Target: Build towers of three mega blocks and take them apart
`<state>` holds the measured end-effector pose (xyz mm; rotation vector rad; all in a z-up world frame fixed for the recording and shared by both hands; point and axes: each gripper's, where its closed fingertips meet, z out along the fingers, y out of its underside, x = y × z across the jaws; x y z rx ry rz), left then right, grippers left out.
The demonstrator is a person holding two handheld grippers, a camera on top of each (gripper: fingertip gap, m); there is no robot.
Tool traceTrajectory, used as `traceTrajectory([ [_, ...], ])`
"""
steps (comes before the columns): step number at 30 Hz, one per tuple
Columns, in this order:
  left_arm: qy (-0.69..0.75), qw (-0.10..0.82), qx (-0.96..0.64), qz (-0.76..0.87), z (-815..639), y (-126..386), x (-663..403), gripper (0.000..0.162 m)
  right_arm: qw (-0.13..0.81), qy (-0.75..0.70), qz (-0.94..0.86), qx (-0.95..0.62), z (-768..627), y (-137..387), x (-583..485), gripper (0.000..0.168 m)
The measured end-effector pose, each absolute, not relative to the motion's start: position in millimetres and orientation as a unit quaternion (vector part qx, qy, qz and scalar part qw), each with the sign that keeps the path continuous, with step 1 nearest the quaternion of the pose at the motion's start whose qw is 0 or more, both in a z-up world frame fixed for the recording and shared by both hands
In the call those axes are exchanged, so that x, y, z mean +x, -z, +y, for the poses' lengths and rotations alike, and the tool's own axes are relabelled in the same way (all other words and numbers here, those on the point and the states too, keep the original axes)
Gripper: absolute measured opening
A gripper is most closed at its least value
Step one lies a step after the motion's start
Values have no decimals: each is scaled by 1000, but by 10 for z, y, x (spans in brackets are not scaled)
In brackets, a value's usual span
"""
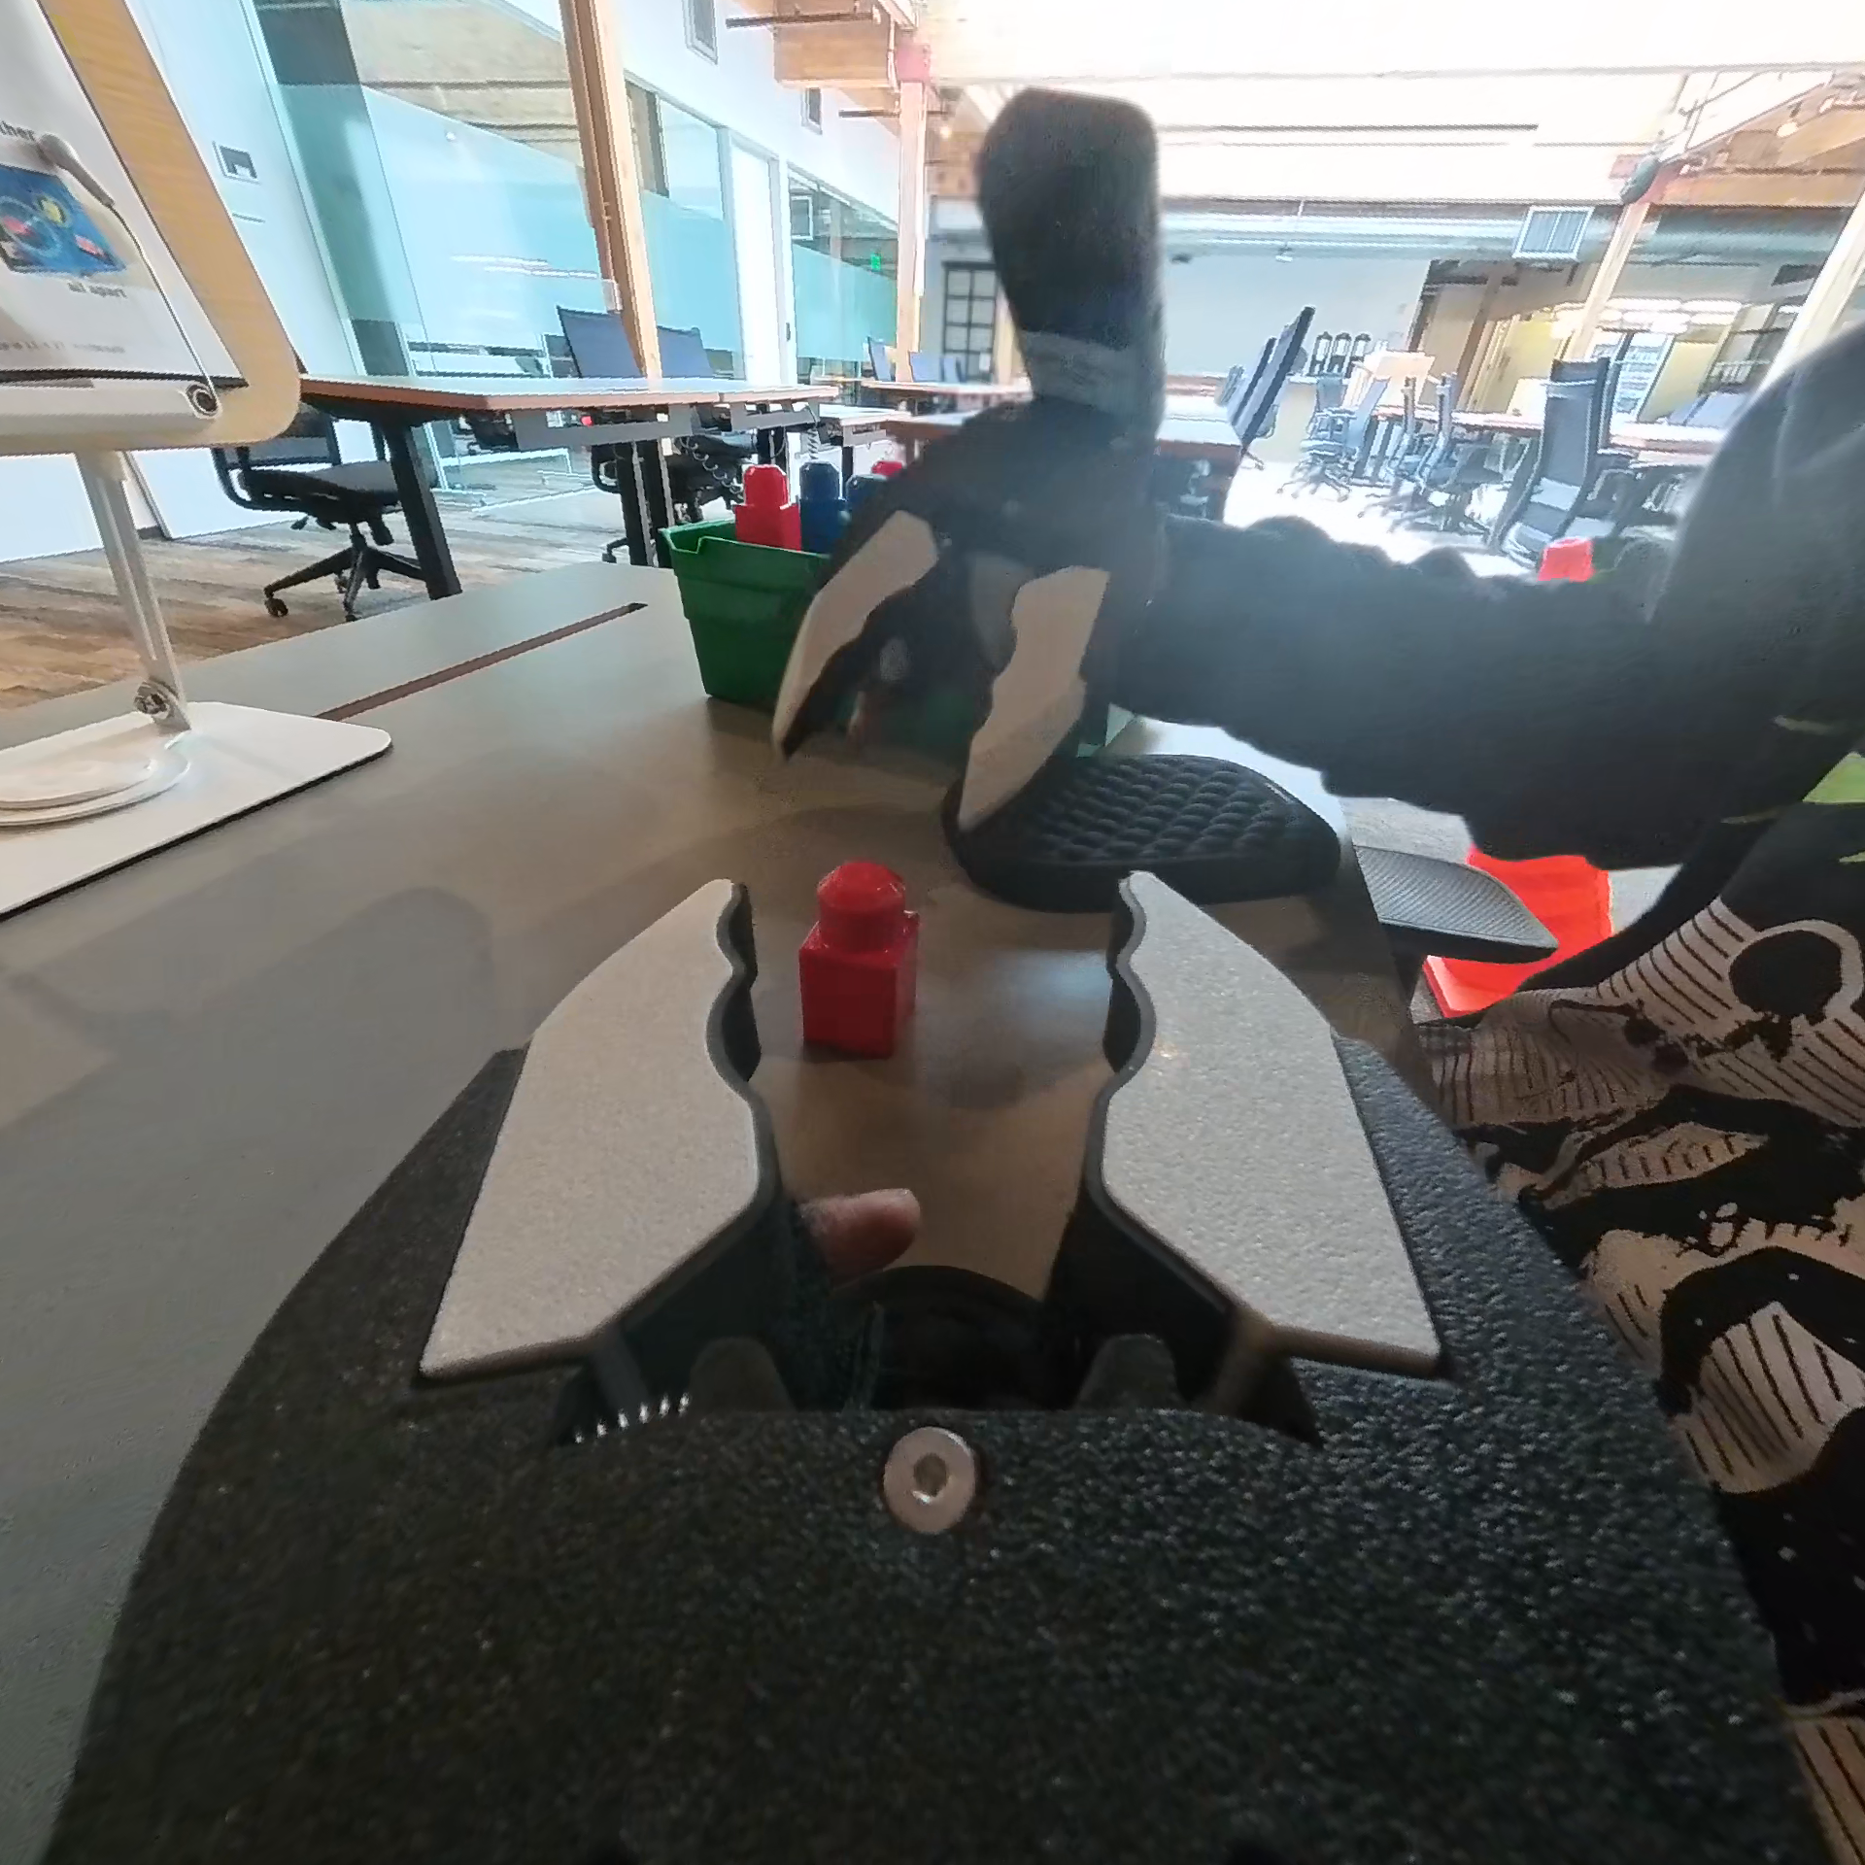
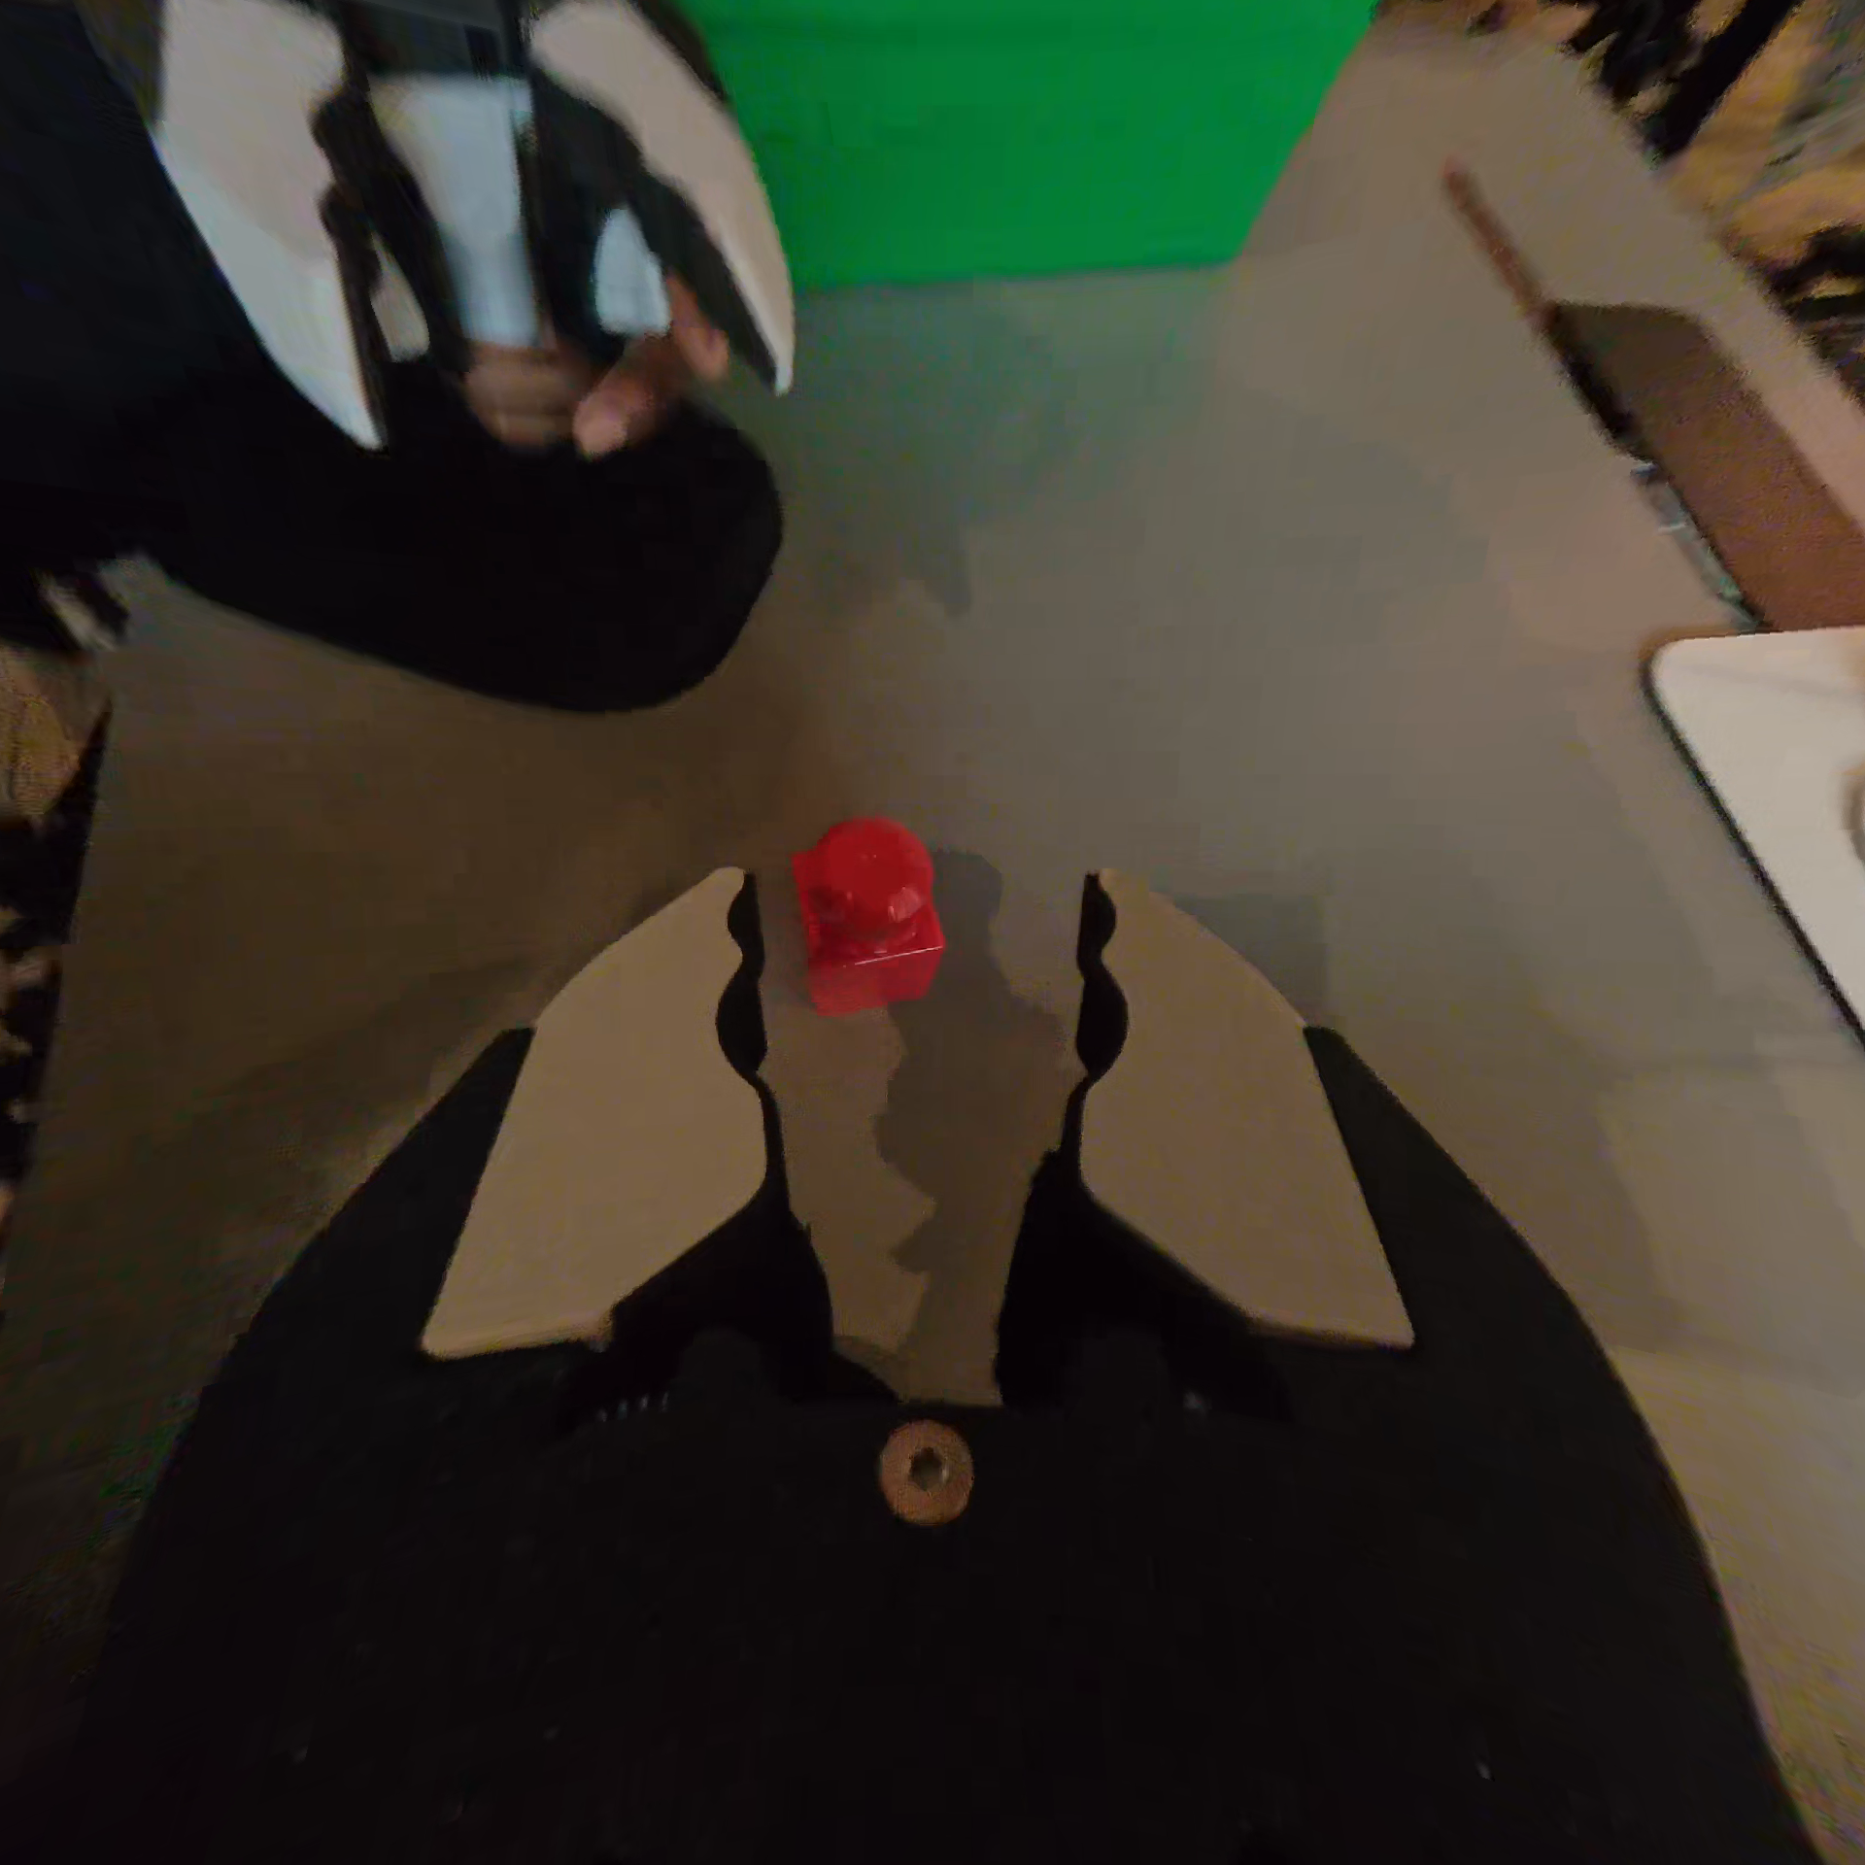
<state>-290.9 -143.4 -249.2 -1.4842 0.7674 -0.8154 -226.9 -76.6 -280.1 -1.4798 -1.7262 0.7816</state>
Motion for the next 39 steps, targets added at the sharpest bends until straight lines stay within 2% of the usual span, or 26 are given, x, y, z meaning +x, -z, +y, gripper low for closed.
traceTrajectory([
  [6,344,600,-641,332,-1431,2501,-2905,65,451,-333,-575,-596,-783,2703,-1967,60],
  [11,313,626,-643,313,-1391,2456,-2961,62,482,-361,-517,-608,-739,2819,-1850,55],
  [16,254,651,-649,299,-1556,2168,-3152,60,487,-353,-530,-598,-781,2833,-1854,54],
  [20,175,640,-712,230,-1596,1834,-3843,58,480,-339,-539,-604,-778,2889,-1874,54],
  [24,90,584,-795,134,-1466,1801,-4864,59,483,-354,-521,-608,-744,2853,-1854,54],
  [35,66,329,-939,74,-733,3065,-5927,67,500,-374,-498,-601,-721,2761,-1810,50],
  [39,66,297,-948,96,-620,3325,-5878,70,502,-379,-494,-601,-716,2747,-1803,49],
])
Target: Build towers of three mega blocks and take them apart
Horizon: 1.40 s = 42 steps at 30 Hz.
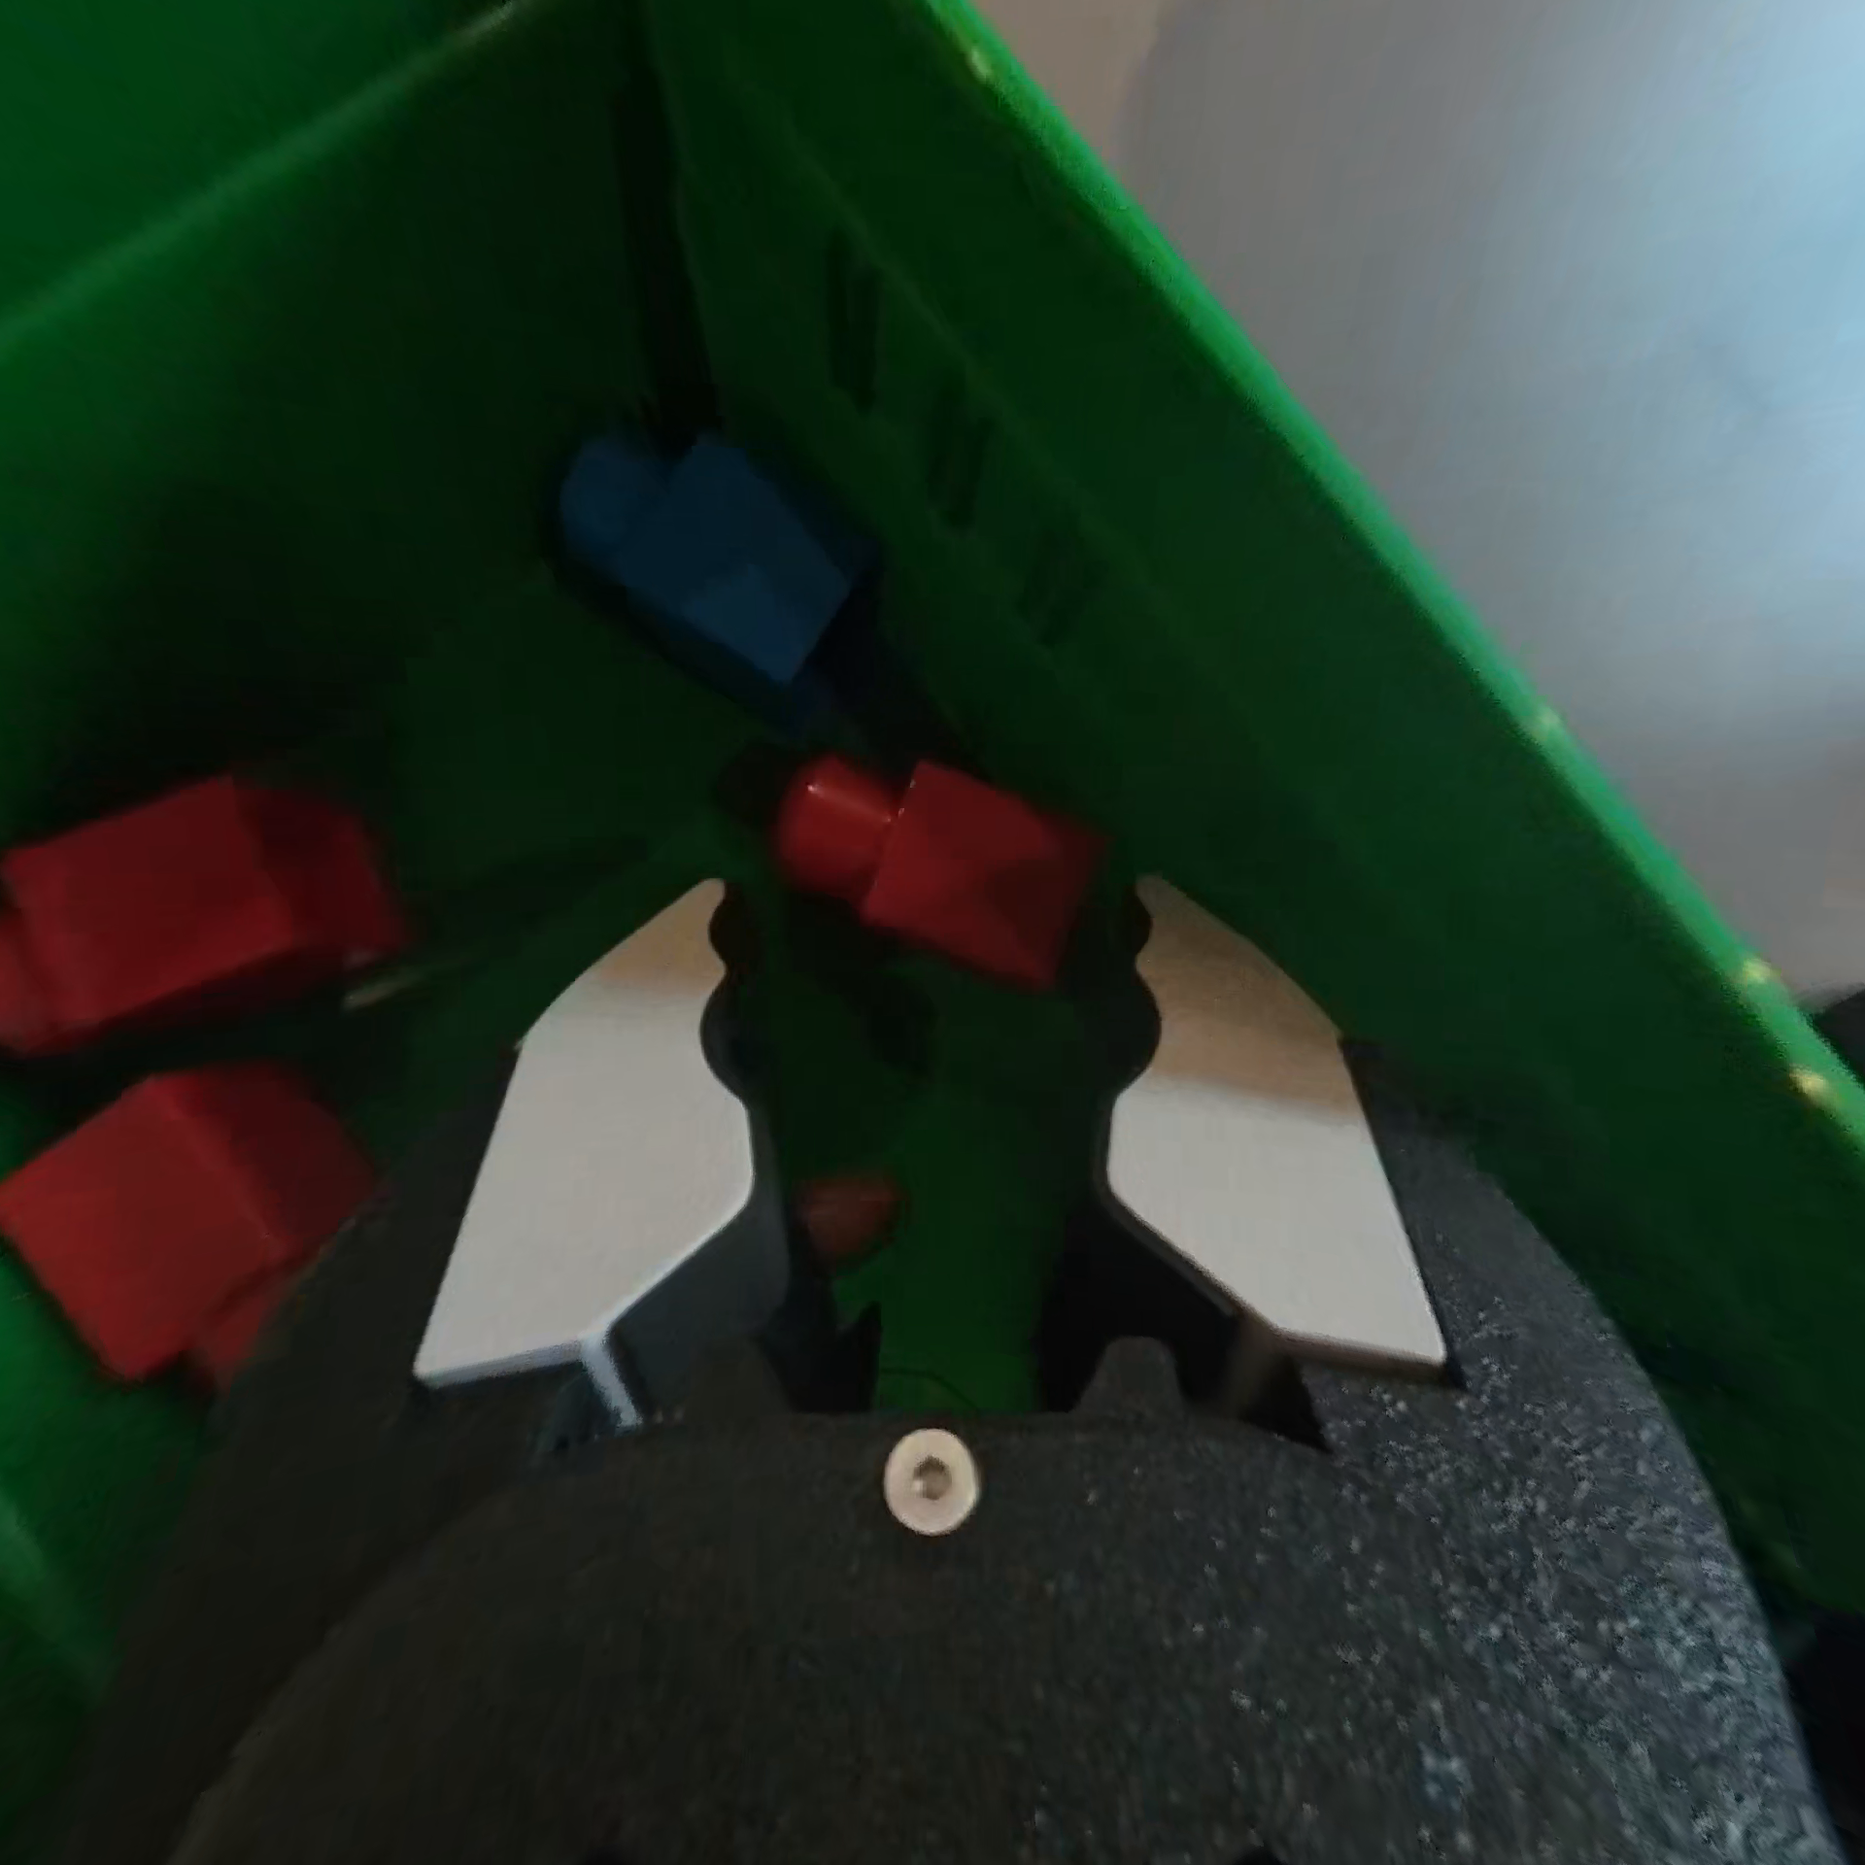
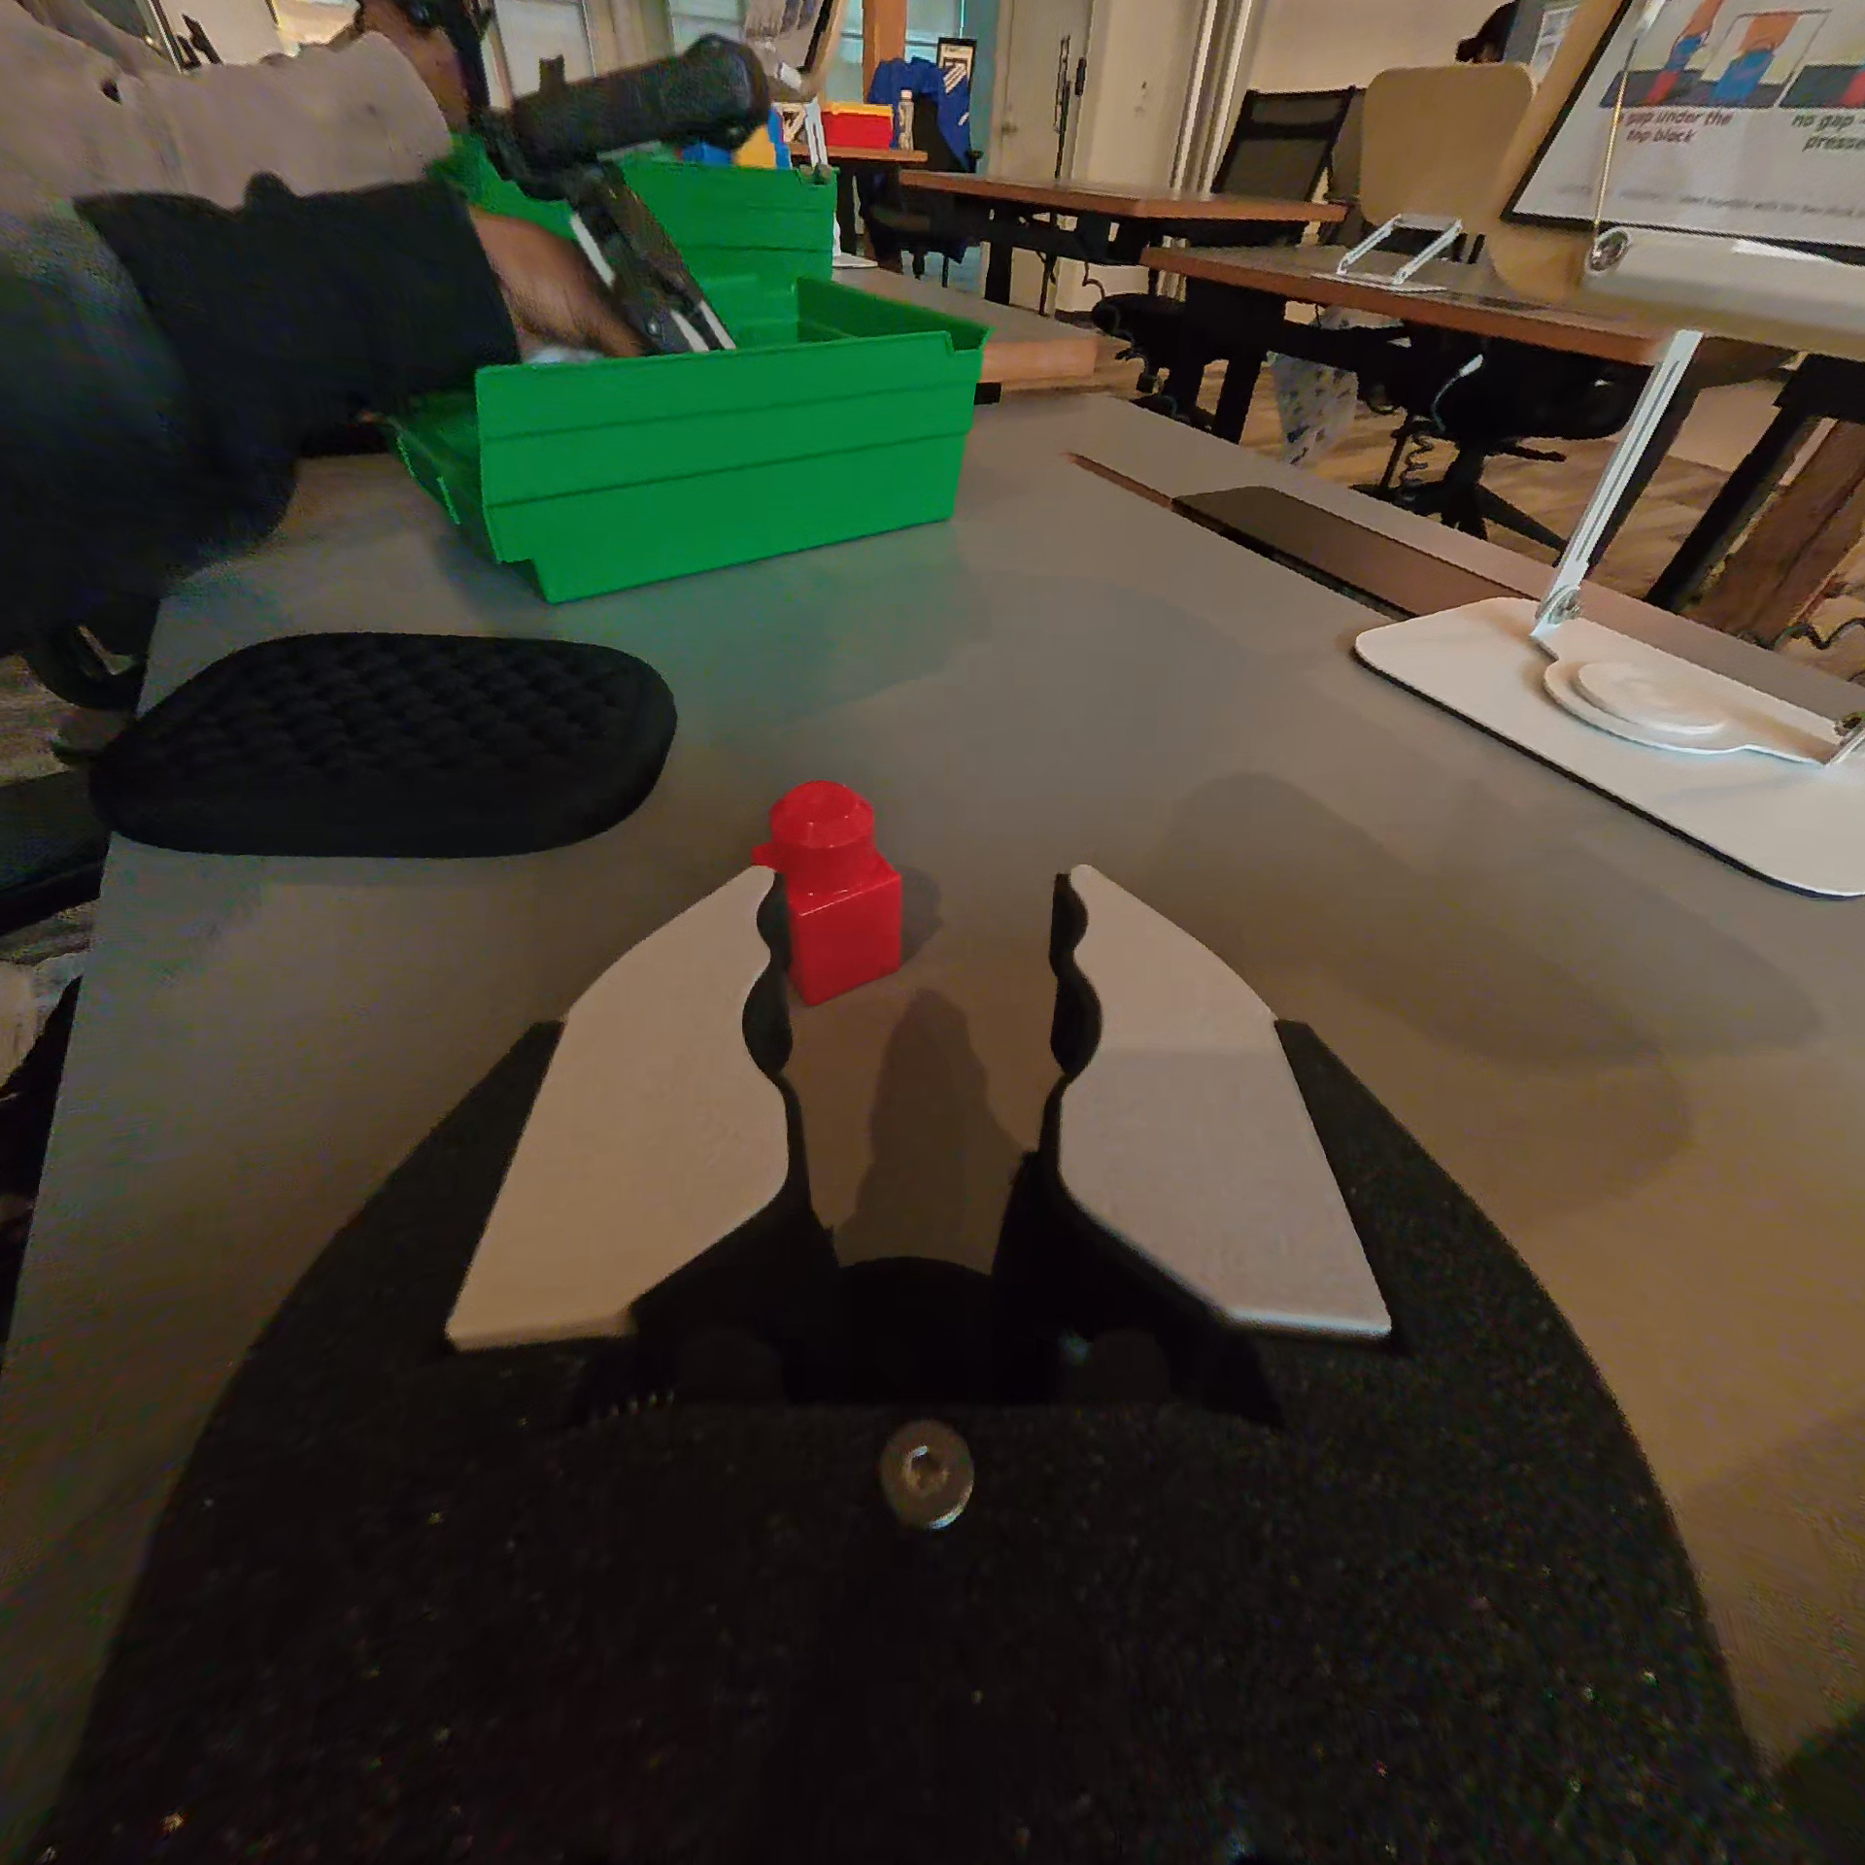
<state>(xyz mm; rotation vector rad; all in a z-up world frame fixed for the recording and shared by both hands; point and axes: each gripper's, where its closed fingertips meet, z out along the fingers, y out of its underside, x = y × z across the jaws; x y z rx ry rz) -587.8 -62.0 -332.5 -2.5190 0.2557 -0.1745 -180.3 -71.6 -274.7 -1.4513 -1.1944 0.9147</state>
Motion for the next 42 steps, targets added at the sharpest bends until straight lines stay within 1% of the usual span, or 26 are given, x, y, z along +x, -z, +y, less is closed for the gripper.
traceTrajectory([
  [5,18,300,-938,173,-547,3414,-5924,79,499,-385,-488,-603,-703,2739,-1797,46],
  [7,7,308,-931,198,-504,3421,-5935,79,498,-385,-488,-604,-701,2742,-1798,46],
  [9,-6,315,-920,233,-467,3454,-5924,73,497,-385,-487,-606,-698,2745,-1798,46],
  [10,-2,318,-914,251,-462,3479,-5890,65,498,-386,-487,-606,-696,2742,-1797,45],
  [11,7,326,-909,259,-458,3488,-5861,65,499,-386,-486,-605,-695,2738,-1794,45],
  [18,42,372,-900,223,-454,3464,-5858,65,488,-383,-496,-607,-714,2772,-1813,43],
  [26,45,363,-903,227,-463,3461,-5849,65,487,-381,-494,-612,-702,2782,-1812,43],
  [30,-8,356,-904,239,-489,3422,-5970,65,482,-378,-500,-613,-710,2800,-1822,43],
  [33,-33,405,-887,222,-504,3139,-6061,64,483,-381,-496,-613,-705,2789,-1817,43],
  [37,-76,500,-835,216,-618,2508,-6057,63,481,-385,-491,-615,-690,2766,-1813,42],
  [40,-88,568,-782,241,-777,2034,-5730,63,480,-383,-495,-614,-692,2715,-1840,42],
  [42,-96,591,-753,273,-882,1848,-5391,64,475,-381,-505,-612,-719,2630,-1899,45],
])
